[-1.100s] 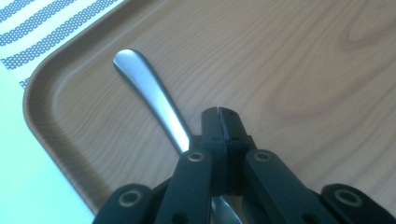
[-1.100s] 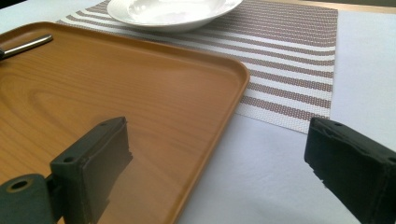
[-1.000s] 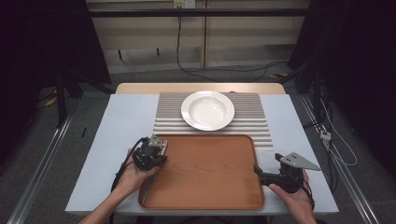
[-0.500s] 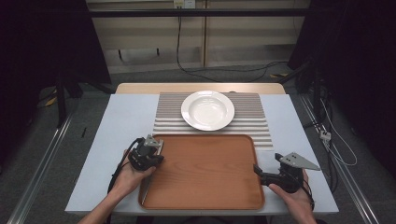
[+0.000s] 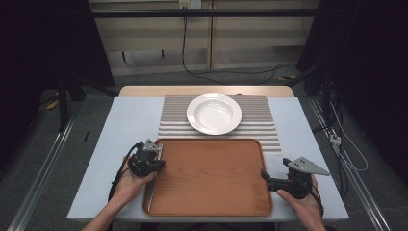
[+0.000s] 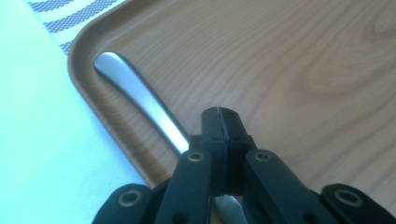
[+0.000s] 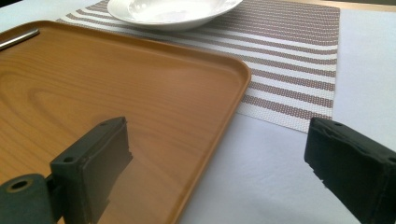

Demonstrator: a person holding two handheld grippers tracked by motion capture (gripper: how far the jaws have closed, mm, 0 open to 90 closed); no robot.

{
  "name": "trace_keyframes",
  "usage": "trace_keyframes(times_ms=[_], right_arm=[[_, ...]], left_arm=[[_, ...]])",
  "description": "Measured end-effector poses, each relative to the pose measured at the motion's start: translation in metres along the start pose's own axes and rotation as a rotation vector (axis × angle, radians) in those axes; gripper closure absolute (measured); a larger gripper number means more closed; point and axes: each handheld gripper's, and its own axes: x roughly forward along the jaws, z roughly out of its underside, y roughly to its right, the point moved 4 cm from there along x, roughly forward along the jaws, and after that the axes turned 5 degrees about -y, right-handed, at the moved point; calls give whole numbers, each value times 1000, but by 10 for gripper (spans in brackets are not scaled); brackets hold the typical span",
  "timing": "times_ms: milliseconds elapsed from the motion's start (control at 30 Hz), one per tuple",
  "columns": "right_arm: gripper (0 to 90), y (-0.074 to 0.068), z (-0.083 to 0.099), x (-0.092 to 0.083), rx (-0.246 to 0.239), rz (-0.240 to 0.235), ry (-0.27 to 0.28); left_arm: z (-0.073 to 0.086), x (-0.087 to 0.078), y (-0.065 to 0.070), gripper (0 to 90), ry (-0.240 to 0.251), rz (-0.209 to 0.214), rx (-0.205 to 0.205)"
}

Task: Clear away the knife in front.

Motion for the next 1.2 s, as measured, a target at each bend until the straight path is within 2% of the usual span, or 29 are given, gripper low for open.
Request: trace_keyframes(times_ms=[100, 300, 500, 600, 700, 733, 833, 867, 1000, 1033, 1200], right_arm=[[66, 0, 0, 0, 1, 0, 0], [66, 0, 0, 0, 1, 0, -1], [66, 0, 0, 0, 2, 0, -1], [66, 0, 0, 0, -1, -3, 0], [66, 0, 0, 1, 4, -5, 1], [66, 0, -1, 1, 5, -3, 0], [66, 0, -1, 2, 5, -4, 0], [66, 1, 0, 1, 3, -3, -1], [66, 1, -1, 1, 9, -3, 1], [66, 1, 0, 1, 9, -2, 1], [66, 2, 0, 1, 9, 2, 3]], left_arm=[[1, 0, -1, 900, 5, -6, -12], [1, -1, 1, 881, 13, -16, -8], [-2, -6, 2, 801, 72, -9, -20], [-4, -9, 3, 681, 120, -8, -41], [-7, -13, 5, 534, 164, -27, -37], [-7, -15, 5, 472, 160, -39, -43], [-8, -17, 7, 329, 175, -31, -88], [-8, -18, 7, 268, 176, -57, -87], [-9, -25, 5, 91, 195, -54, -91], [-8, -28, 4, 69, 209, -56, -87], [-2, -39, 5, 68, 251, -54, -76]])
